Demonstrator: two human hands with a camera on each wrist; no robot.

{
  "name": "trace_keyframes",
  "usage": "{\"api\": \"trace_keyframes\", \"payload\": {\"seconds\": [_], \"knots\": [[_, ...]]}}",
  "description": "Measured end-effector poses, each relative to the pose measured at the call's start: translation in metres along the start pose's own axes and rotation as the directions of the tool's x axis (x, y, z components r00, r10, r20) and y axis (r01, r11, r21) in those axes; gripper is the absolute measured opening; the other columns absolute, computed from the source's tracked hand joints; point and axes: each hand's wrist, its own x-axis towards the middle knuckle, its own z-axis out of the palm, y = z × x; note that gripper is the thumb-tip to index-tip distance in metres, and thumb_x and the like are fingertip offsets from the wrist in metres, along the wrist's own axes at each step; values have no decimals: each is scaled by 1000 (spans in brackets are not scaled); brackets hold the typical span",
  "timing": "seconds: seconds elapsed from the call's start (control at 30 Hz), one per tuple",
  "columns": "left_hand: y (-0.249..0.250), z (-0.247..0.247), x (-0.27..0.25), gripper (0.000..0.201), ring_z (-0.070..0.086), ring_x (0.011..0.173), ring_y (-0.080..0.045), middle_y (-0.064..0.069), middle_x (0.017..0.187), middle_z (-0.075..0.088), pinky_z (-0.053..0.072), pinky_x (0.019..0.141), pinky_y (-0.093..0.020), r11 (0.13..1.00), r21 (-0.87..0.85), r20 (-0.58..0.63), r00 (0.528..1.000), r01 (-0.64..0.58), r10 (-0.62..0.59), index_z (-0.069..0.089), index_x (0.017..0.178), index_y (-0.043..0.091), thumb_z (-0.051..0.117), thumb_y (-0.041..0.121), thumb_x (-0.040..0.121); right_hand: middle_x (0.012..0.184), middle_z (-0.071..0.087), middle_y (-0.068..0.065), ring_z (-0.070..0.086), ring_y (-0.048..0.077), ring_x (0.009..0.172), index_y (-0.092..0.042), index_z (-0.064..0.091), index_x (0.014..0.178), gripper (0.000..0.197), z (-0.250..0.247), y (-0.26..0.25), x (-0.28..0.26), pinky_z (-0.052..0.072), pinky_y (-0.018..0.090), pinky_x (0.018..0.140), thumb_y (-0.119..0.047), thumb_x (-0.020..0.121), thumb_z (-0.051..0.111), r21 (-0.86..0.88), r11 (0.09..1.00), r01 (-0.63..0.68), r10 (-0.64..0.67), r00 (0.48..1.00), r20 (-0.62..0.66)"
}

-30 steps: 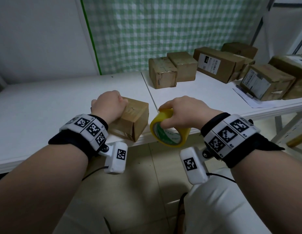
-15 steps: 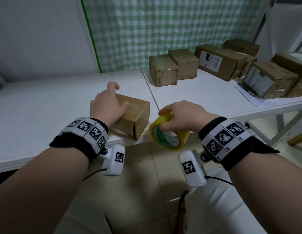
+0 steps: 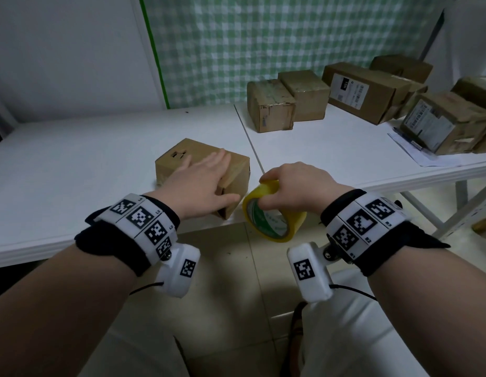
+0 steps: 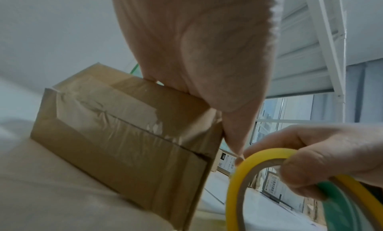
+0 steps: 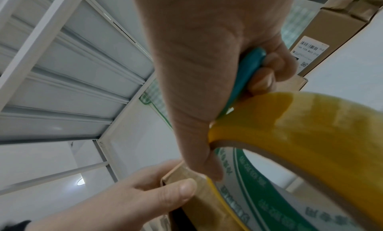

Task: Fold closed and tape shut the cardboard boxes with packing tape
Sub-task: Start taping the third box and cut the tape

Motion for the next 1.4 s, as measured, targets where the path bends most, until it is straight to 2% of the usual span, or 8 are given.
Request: {"api": "trace_keyframes", "payload": {"seconds": [0.43,0.57,0.73,0.83,1.0,1.07,1.17,1.4], "knots": [[-25,-5,8,79,0,146,-12,3,159,1,-4,116,-43,987,-120,21,994,-105,109,5,151,23,53,40,92,118,60,1,55,17,103,-19,57,125,73,9,-7,-6,49,31,87,-66,69,68,302,953,31,-57,995,80],[-36,1,8,70,11,145,-10,8,156,17,3,116,-38,963,-232,-90,989,-134,116,21,148,27,60,25,90,105,64,-3,60,13,96,-21,62,109,50,21,-15,-7,49,24,80,-51,71,76,593,805,-20,-62,991,117],[-40,9,8,64,21,143,-15,10,152,29,19,116,-39,950,-285,-215,974,-129,68,33,144,33,61,14,89,78,58,-9,51,3,64,-20,60,100,29,35,-24,-10,34,7,40,-36,79,74,784,617,-67,-86,985,151],[-38,14,6,63,29,137,-25,5,151,35,29,110,-43,987,-152,-261,965,-50,9,34,143,37,62,20,89,81,58,-7,50,6,65,-24,60,96,28,39,-30,-9,34,13,43,-40,78,73,805,587,-89,-70,985,159],[-22,11,-15,25,51,97,-23,-3,99,55,39,77,-28,910,-407,-475,832,83,-288,61,110,18,58,15,85,85,59,-1,50,10,64,-15,63,104,44,44,-34,-4,33,20,47,-45,75,75,795,599,-92,-47,988,149],[-16,10,-22,9,56,73,-18,0,77,60,37,62,-27,799,-589,-376,833,123,-405,59,91,15,55,23,90,81,59,-1,49,10,62,-13,64,104,47,46,-35,-3,33,21,46,-46,73,75,792,604,-94,-53,986,157],[-7,9,-31,19,64,57,-19,-9,70,68,48,52,-27,461,-872,-49,908,164,-416,53,90,16,54,34,93,75,58,-3,49,9,59,-13,67,103,45,47,-36,0,32,21,46,-45,73,76,803,589,-93,-69,984,165],[10,6,-29,24,69,61,-22,-14,76,68,59,65,-33,209,-898,322,902,388,-289,58,93,14,52,37,95,68,51,2,44,12,53,-7,65,97,42,43,-33,3,29,21,42,-41,75,76,798,599,-69,-105,981,164]]}}
